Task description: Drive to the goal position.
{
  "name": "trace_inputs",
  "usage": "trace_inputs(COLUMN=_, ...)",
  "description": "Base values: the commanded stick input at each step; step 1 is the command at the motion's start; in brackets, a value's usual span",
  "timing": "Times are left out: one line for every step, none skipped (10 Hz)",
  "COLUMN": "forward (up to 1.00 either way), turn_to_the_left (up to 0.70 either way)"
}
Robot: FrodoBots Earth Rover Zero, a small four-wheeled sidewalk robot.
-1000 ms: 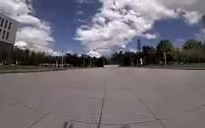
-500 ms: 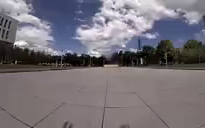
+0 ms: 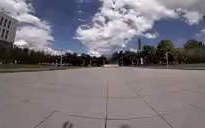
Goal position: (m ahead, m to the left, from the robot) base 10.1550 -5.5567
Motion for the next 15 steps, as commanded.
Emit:
trace_inputs(forward=0.70, turn_to_the_left=0.00)
trace_inputs(forward=0.70, turn_to_the_left=0.00)
trace_inputs(forward=0.70, turn_to_the_left=0.00)
trace_inputs(forward=0.70, turn_to_the_left=0.00)
trace_inputs(forward=0.70, turn_to_the_left=0.00)
trace_inputs(forward=0.70, turn_to_the_left=0.00)
trace_inputs(forward=0.70, turn_to_the_left=0.00)
trace_inputs(forward=0.70, turn_to_the_left=0.00)
trace_inputs(forward=0.70, turn_to_the_left=0.00)
trace_inputs(forward=0.70, turn_to_the_left=0.00)
trace_inputs(forward=0.70, turn_to_the_left=0.00)
trace_inputs(forward=0.70, turn_to_the_left=0.00)
trace_inputs(forward=0.70, turn_to_the_left=0.00)
trace_inputs(forward=0.70, turn_to_the_left=0.00)
trace_inputs(forward=0.70, turn_to_the_left=0.00)
